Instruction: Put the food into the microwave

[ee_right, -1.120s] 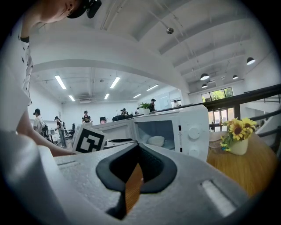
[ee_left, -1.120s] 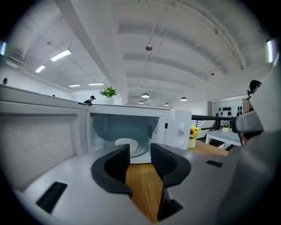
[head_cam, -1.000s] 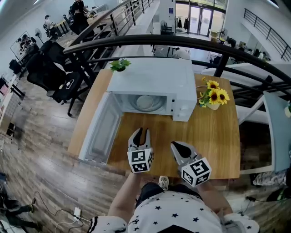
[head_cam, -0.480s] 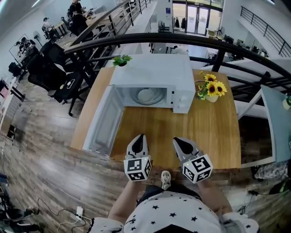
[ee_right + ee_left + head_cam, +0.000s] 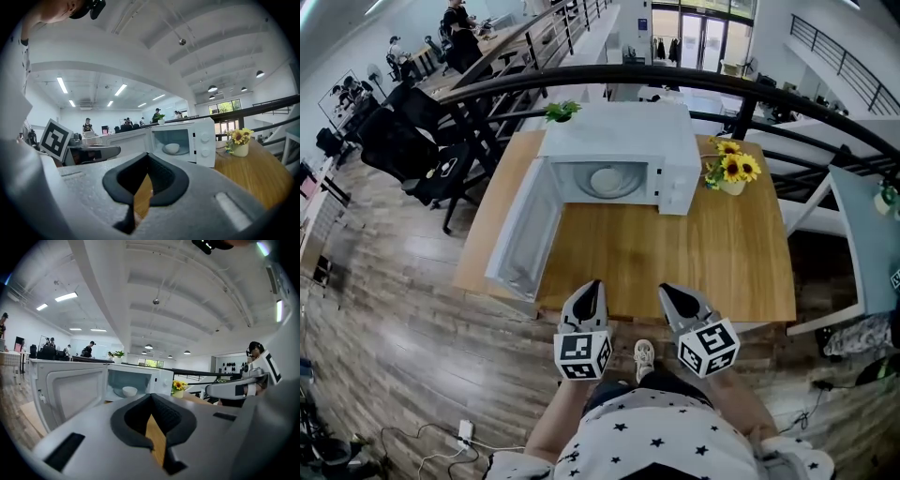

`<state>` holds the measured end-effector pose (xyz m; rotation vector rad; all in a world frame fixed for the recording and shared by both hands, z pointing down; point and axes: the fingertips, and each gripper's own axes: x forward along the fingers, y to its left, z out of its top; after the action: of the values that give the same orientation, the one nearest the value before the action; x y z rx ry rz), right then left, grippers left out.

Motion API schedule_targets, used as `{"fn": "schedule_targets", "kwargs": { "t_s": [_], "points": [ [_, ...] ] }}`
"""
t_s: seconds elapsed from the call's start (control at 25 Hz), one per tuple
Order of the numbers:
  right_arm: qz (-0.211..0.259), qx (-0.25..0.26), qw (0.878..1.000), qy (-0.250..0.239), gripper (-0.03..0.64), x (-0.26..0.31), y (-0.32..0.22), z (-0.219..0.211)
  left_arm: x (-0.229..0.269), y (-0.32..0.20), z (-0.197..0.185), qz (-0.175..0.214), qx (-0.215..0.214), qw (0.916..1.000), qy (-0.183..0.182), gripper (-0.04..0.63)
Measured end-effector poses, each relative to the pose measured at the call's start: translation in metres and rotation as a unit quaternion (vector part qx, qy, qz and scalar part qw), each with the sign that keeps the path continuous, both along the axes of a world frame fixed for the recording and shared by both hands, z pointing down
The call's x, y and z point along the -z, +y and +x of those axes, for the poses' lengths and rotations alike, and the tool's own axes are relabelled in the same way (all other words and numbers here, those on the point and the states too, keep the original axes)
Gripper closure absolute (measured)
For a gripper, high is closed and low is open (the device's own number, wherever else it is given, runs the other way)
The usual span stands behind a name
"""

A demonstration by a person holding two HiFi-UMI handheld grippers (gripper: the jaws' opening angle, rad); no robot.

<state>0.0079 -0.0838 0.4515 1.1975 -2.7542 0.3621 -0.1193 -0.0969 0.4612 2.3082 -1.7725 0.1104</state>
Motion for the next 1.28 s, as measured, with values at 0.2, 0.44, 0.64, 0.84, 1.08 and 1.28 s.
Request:
{"fn": "schedule_targets", "kwargs": {
  "t_s": [0.2, 0.44, 0.64, 0.84, 1.08, 1.28],
  "points": [
    [0.006, 0.000, 1.000, 0.001, 0.612, 0.004, 0.029, -0.008, -0.001, 0.036, -0.004, -0.004, -0.009, 0.9999, -0.002, 0.592],
    [0.008, 0.000, 1.000, 0.004, 0.612, 0.002, 0.063, -0.013, -0.001, 0.073, -0.004, -0.003, -0.020, 0.9998, -0.001, 0.592],
    [0.007, -0.006, 1.000, 0.001, 0.612, 0.001, 0.078, -0.014, -0.002, 0.089, -0.004, -0.002, -0.027, 0.9996, 0.000, 0.592],
    [0.009, -0.008, 1.000, 0.002, 0.612, 0.001, 0.083, -0.013, -0.001, 0.092, -0.003, 0.002, -0.027, 0.9996, 0.003, 0.592],
    [0.021, -0.020, 1.000, 0.009, 0.612, 0.005, 0.082, -0.010, 0.001, 0.092, 0.001, 0.002, -0.034, 0.9994, -0.002, 0.592],
    [0.028, -0.021, 0.999, 0.009, 0.612, 0.006, 0.078, -0.011, 0.000, 0.089, -0.001, 0.002, -0.033, 0.9994, -0.002, 0.592]
  ]
}}
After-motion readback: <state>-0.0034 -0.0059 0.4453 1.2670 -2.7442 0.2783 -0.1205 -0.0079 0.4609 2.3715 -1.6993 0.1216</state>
